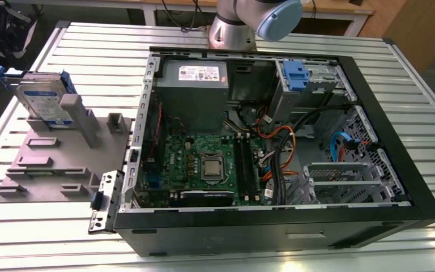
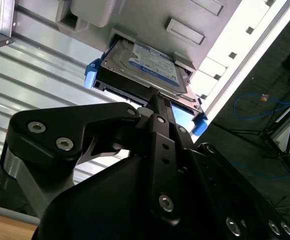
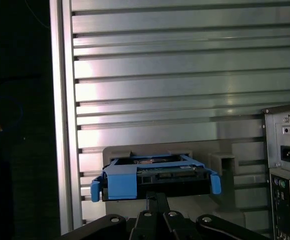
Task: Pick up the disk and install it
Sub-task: 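Pick up the disk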
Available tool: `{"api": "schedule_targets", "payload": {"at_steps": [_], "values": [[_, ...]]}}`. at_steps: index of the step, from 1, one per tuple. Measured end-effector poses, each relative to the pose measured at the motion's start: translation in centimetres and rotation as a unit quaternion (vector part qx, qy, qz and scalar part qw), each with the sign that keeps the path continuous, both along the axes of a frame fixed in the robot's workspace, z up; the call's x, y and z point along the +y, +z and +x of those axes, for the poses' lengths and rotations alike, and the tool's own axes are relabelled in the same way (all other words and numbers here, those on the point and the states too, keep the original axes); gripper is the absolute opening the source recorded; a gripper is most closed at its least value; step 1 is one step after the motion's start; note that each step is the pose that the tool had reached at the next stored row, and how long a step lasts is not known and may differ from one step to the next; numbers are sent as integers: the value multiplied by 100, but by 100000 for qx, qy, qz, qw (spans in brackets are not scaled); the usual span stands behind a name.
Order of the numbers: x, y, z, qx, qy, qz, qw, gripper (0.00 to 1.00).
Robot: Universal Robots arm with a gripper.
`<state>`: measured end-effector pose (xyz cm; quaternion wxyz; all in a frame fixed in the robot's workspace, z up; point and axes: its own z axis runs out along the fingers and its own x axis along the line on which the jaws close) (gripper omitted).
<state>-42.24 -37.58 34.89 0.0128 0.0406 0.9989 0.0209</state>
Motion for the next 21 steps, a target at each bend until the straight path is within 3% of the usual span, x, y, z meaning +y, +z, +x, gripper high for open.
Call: {"api": "schedule_targets", "payload": {"at_steps": [6, 11, 13, 16, 19, 21], "values": [[0, 0, 0, -1, 934, 1, 99996, 11], [0, -1, 0, -1, 4921, -1, 99879, 11], [0, -2, 0, 1, 6719, -1, 99774, 11], [0, -4, 0, -1, 9454, -1, 99552, 11], [0, -5, 0, 2, 12133, -1, 99261, 11], [0, -7, 0, -1, 13998, -2, 99015, 11]]}}
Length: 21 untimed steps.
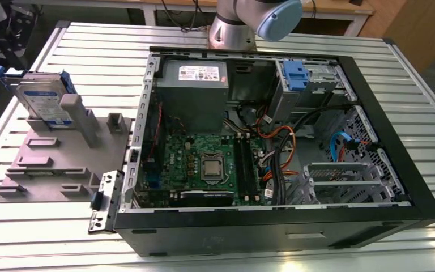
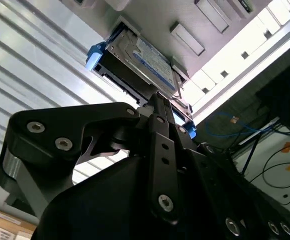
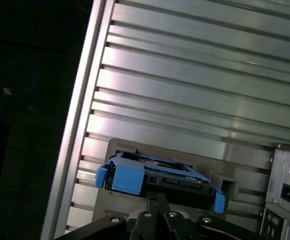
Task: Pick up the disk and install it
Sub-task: 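Pick up the disk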
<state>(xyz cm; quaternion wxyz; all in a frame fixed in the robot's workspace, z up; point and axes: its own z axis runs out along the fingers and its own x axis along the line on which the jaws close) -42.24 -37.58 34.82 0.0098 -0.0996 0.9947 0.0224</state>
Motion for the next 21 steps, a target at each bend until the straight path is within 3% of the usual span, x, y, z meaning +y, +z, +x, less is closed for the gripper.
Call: {"api": "schedule_targets", "payload": {"at_steps": [5, 8, 11, 16, 18, 21], "values": [[0, -3, 0, 4, 4492, -1, 99899, 11], [0, -6, 0, -1, 7244, 0, 99737, 11], [0, -8, 0, 0, 9935, -1, 99505, 11], [0, -11, 0, 3, 14478, -3, 98946, 11], [0, -13, 0, -2, 16255, -1, 98670, 11], [0, -15, 0, 0, 18963, -1, 98186, 11]]}}
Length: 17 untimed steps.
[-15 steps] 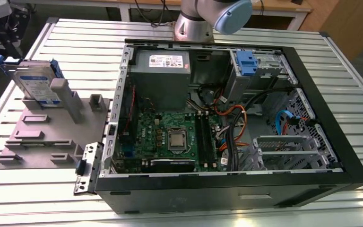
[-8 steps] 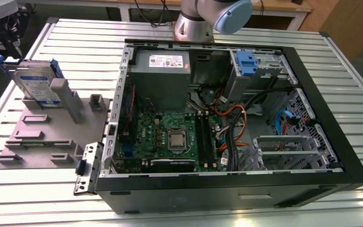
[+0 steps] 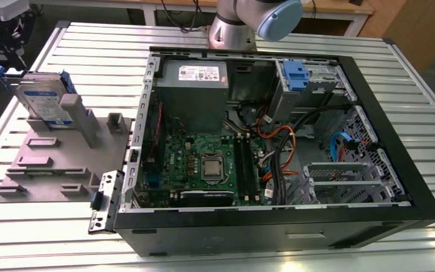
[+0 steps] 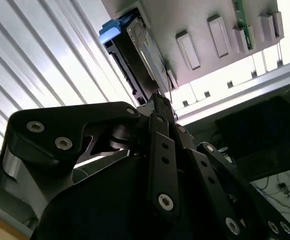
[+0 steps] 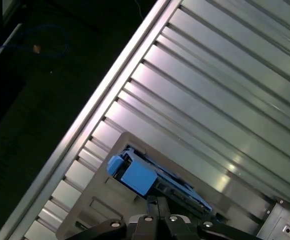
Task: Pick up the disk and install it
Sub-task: 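Pick up the disk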
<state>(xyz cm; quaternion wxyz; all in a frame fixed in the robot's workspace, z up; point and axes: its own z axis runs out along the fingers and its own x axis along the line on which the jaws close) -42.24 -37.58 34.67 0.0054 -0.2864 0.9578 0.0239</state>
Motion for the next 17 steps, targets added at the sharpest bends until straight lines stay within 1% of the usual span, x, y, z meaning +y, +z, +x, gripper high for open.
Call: {"api": "schedule_targets", "payload": {"at_steps": [2, 4, 7, 9, 11, 13, 14, 17], "values": [[0, -1, 0, 3, 1798, 0, 99984, 11], [0, -3, 0, -3, 3598, 0, 99935, 11], [0, -6, 0, 2, 6370, -2, 99797, 11], [0, -9, 0, -3, 8166, 1, 99666, 11], [0, -11, 0, 0, 9984, 0, 99500, 11], [0, -14, 0, 2, 11773, -1, 99305, 11], [0, -15, 0, 1, 12664, 0, 99195, 11], [0, -20, 0, 1, 15388, -1, 98809, 11]]}}
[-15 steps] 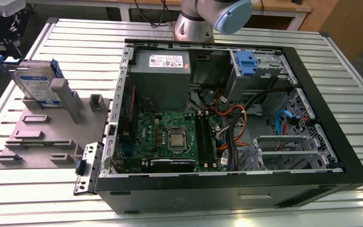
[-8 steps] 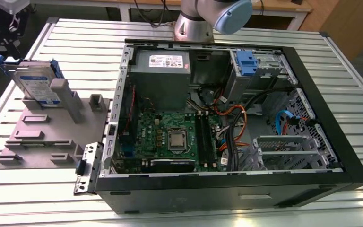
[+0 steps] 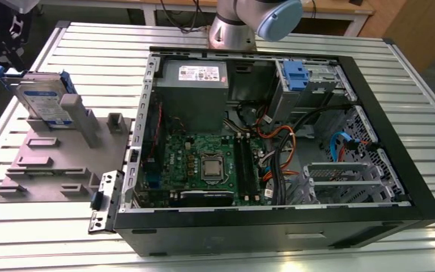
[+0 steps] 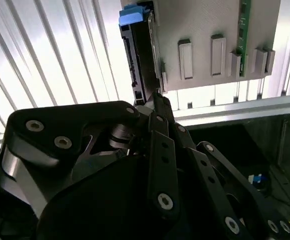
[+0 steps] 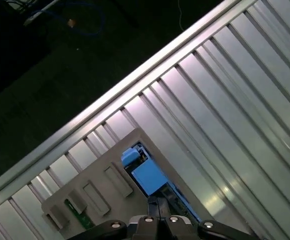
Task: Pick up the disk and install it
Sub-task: 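Pick up the disk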
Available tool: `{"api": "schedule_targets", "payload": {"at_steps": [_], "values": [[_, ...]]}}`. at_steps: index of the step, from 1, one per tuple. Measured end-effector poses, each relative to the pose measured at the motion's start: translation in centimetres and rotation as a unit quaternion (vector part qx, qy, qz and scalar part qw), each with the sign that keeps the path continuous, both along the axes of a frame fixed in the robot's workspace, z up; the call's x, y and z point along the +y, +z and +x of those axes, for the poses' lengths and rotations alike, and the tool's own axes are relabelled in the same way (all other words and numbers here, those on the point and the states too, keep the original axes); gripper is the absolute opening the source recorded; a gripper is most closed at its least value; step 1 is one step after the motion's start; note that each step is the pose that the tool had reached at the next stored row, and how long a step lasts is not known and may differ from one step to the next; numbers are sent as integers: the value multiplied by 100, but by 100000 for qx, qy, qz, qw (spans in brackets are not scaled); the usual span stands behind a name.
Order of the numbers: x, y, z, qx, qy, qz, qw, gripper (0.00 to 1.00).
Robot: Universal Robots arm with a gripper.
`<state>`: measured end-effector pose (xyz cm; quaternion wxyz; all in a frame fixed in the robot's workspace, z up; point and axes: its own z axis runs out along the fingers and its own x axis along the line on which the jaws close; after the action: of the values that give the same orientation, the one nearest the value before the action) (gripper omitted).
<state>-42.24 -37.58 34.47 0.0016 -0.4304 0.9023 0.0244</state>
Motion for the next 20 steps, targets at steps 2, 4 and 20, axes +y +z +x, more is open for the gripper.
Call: {"api": "schedule_targets", "payload": {"at_steps": [2, 4, 20], "values": [[0, -3, 0, -2, 1799, 2, 99984, 11], [0, -6, 0, -1, 3624, 2, 99934, 11], [0, -27, 0, 0, 18136, 0, 98342, 11]]}}
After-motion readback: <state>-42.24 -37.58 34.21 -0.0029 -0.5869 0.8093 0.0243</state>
